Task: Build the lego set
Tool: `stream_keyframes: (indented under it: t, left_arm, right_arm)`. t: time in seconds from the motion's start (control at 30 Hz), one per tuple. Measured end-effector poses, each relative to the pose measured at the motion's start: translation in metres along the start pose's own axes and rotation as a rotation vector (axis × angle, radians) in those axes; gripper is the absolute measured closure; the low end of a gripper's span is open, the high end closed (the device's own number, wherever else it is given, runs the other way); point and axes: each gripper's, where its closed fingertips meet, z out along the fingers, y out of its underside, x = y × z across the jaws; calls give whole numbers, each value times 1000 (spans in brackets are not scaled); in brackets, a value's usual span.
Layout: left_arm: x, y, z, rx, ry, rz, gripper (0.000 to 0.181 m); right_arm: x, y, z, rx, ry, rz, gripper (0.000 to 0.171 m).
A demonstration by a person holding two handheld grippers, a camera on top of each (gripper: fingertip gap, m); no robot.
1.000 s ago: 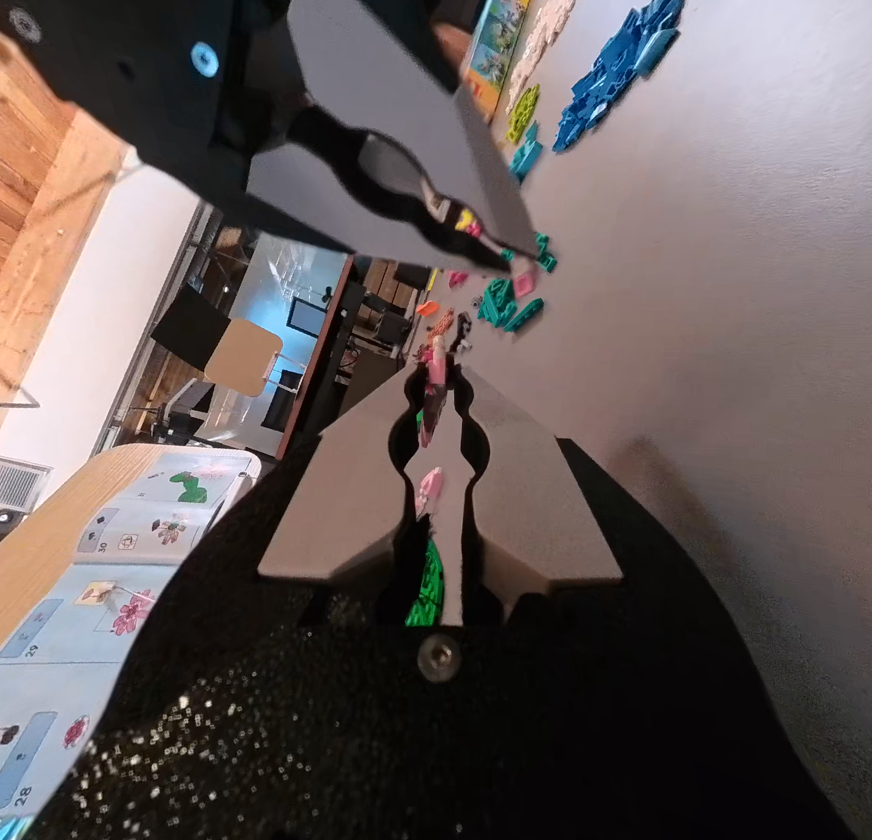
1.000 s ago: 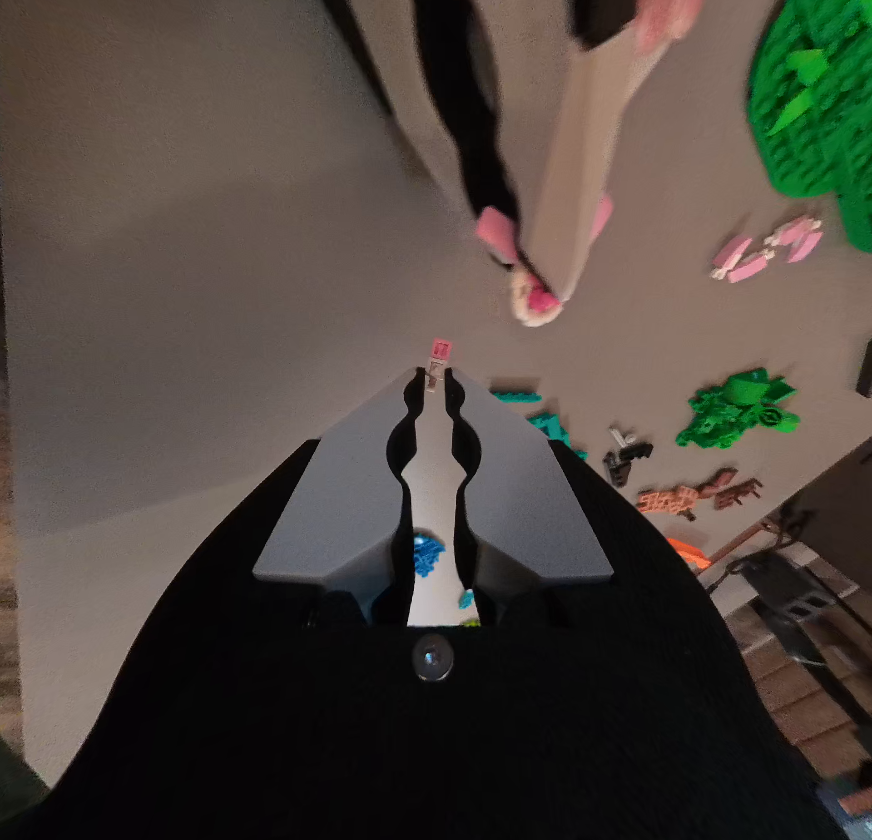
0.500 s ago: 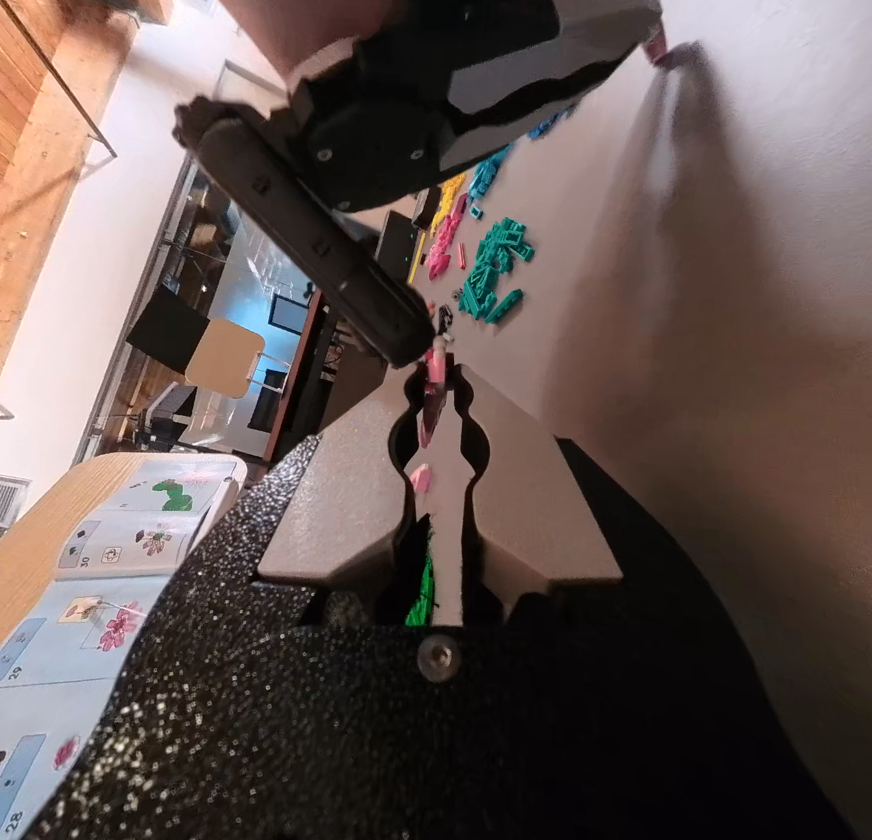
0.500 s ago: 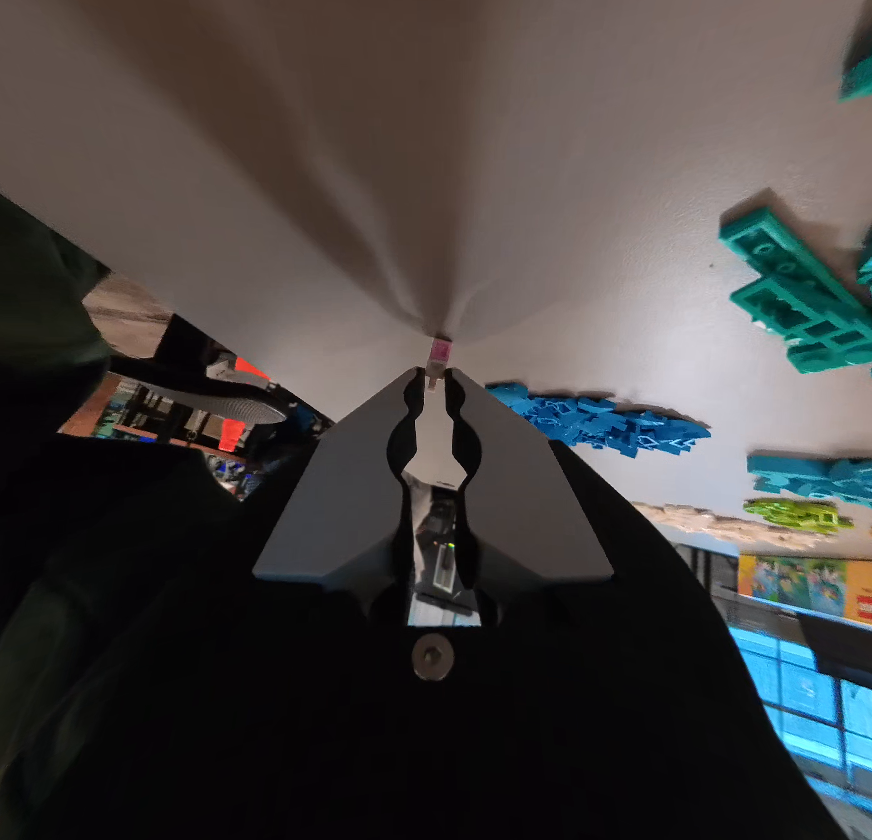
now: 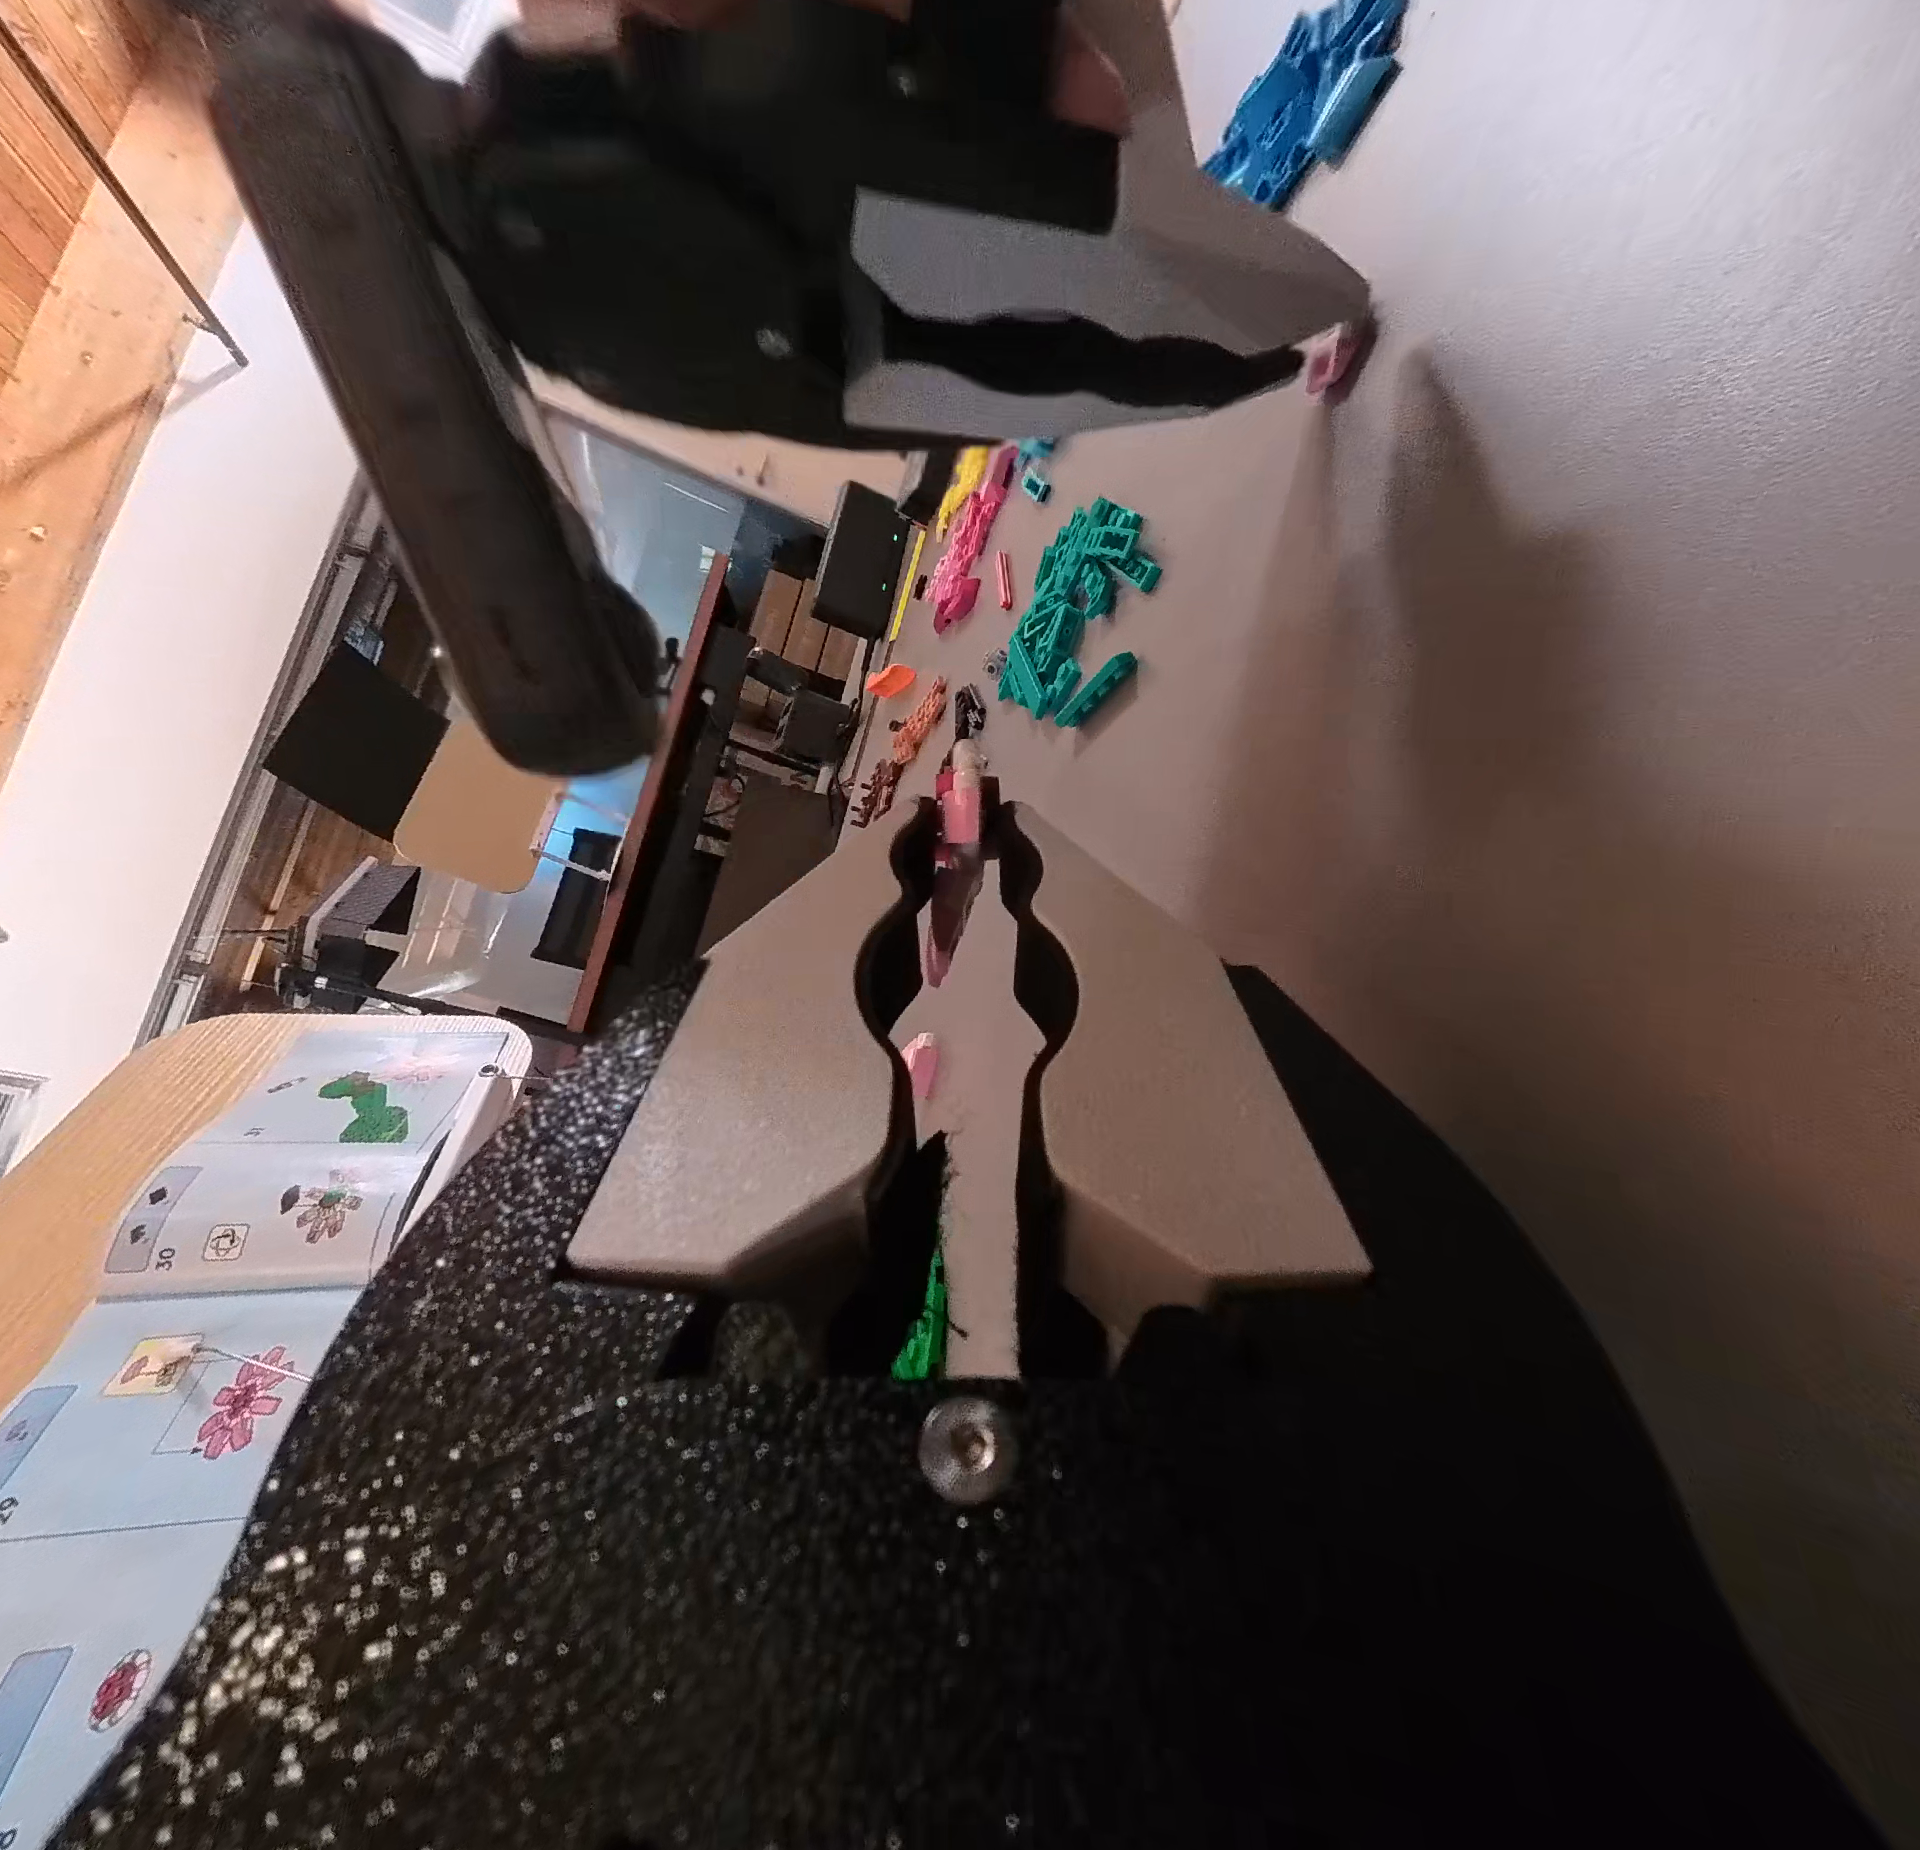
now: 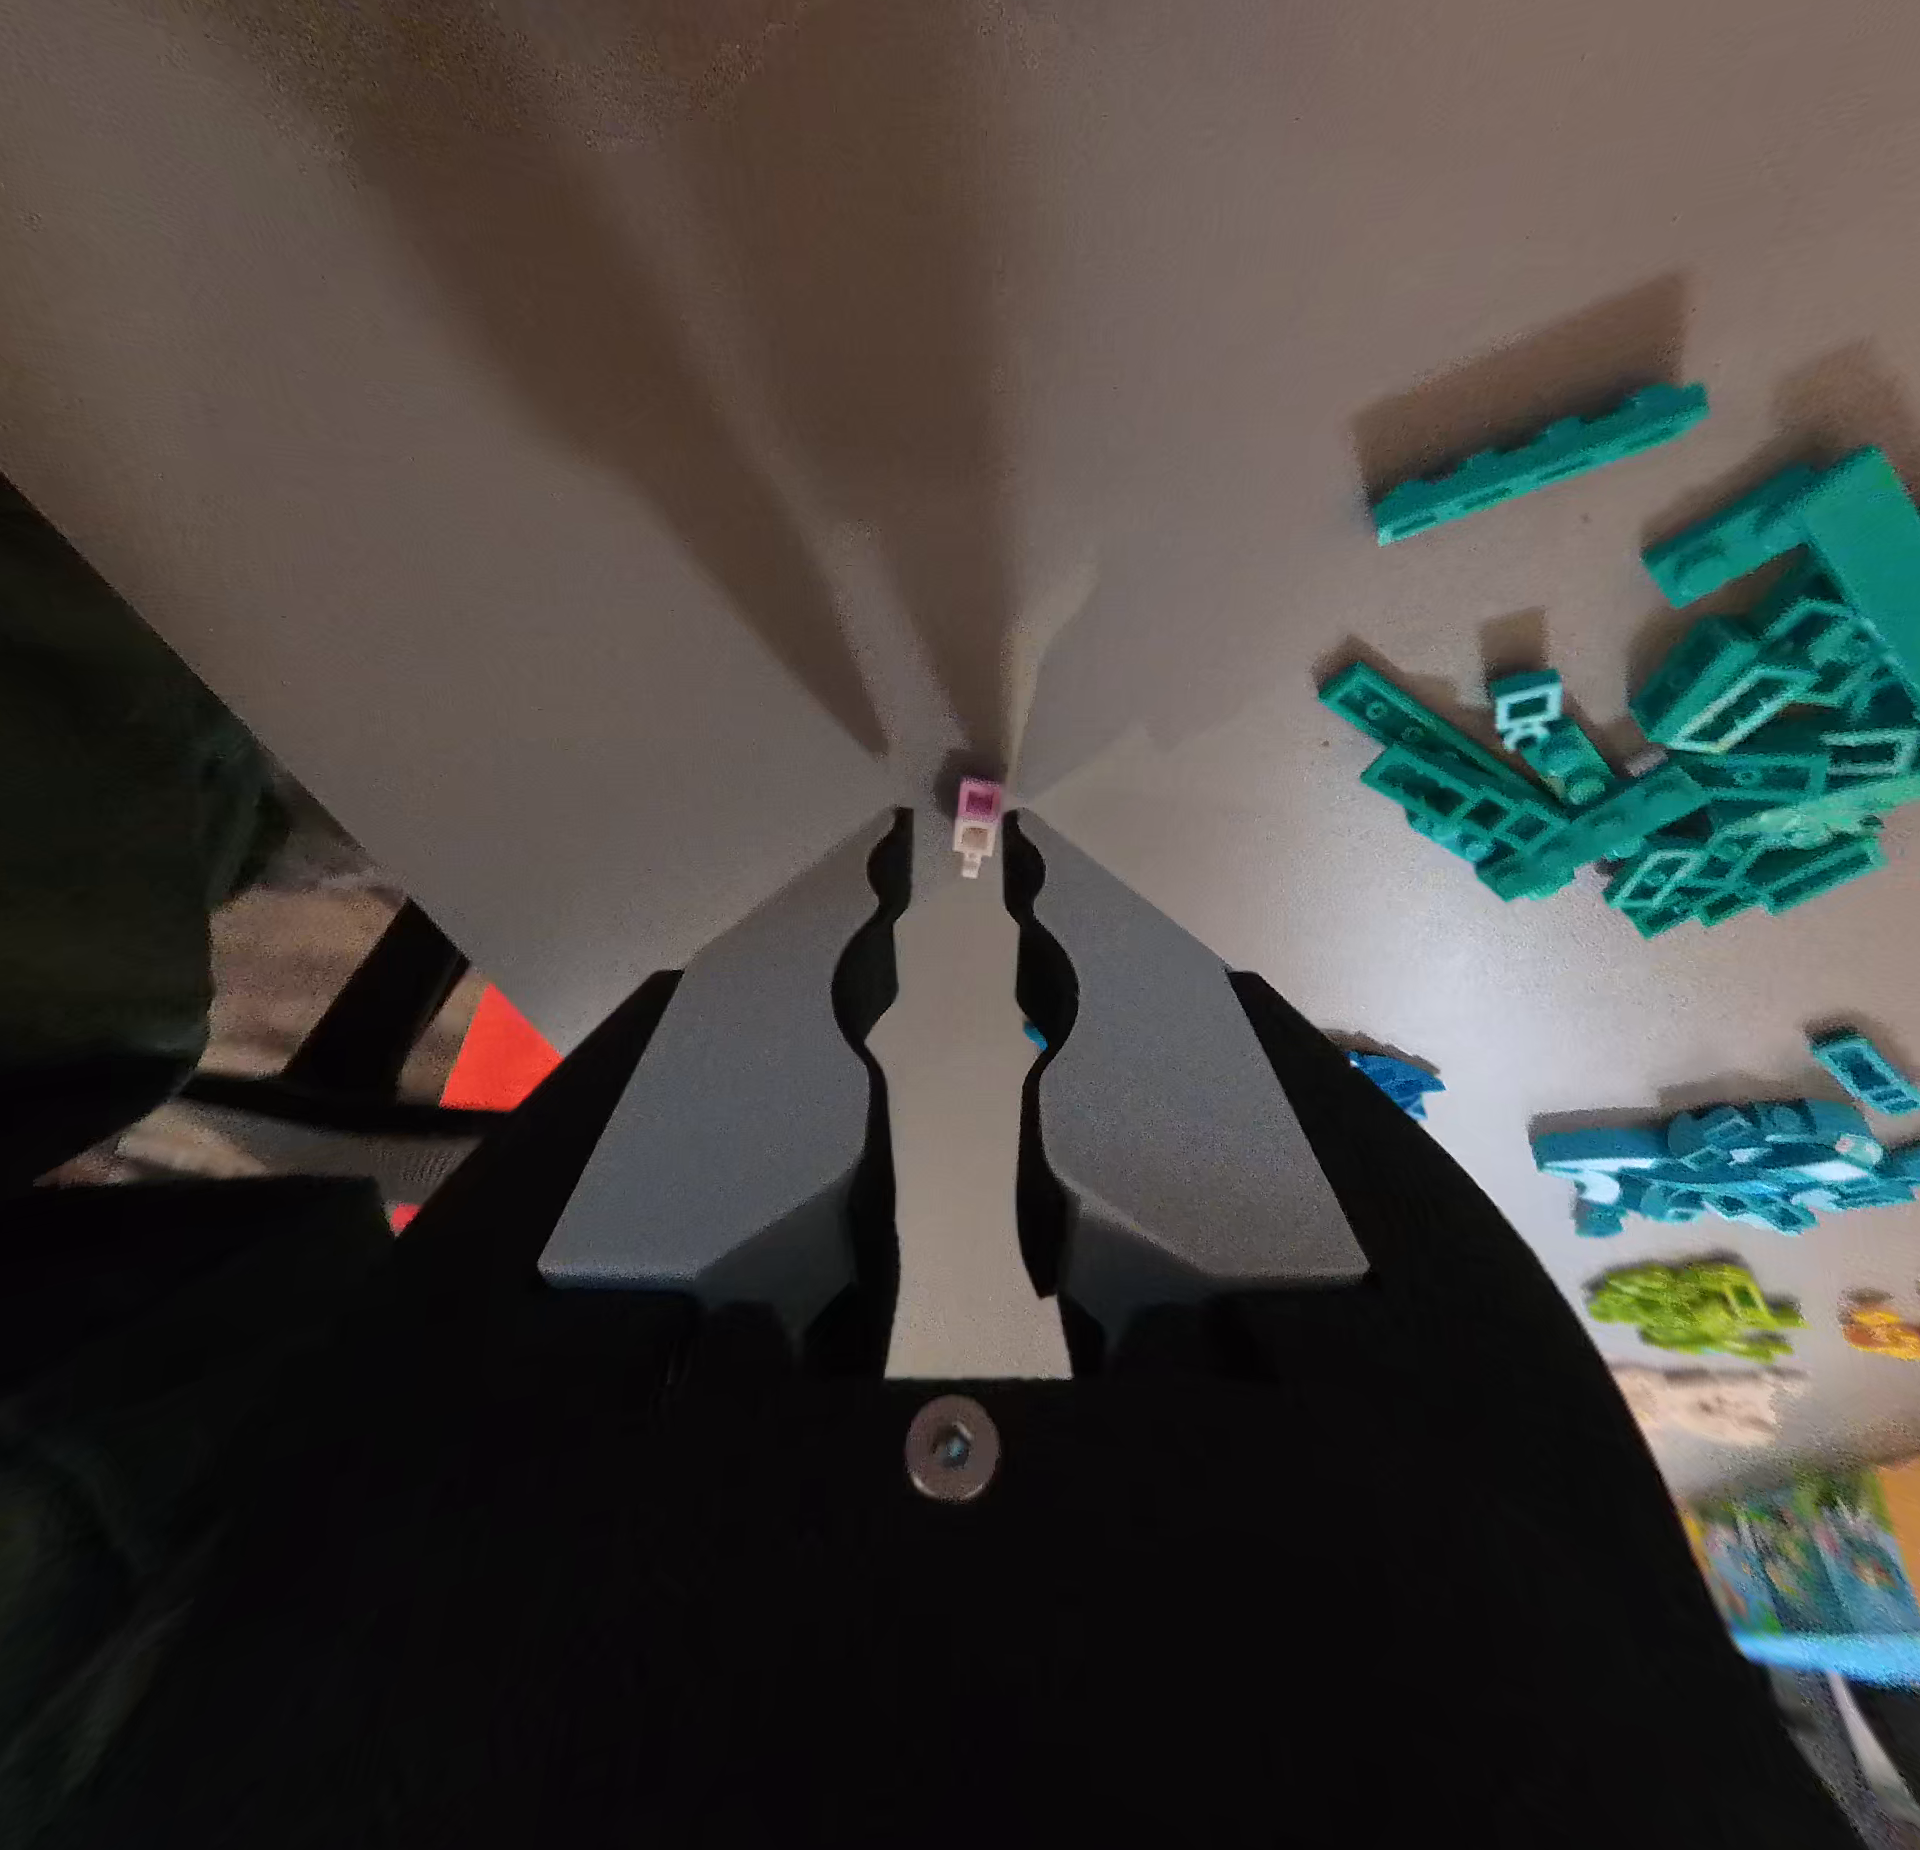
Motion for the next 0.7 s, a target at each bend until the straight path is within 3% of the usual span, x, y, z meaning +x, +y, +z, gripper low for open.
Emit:
stream_keyframes:
  t: [0.03,0.27,0.47,0.53,0.7]
  left_arm:
    - [0,0,0,1,3,0,173]
    - [3,-5,0,22,12,26,173]
    - [6,-9,0,34,18,44,173]
    - [7,-9,1,35,23,49,173]
    - [10,-11,1,44,38,63,173]
  right_arm:
    - [-1,-1,-3,64,20,2,153]
    - [8,19,-11,475,217,24,151]
    - [5,14,-12,830,240,50,145]
    - [3,12,-12,839,250,45,145]
    - [3,5,-8,668,233,12,145]
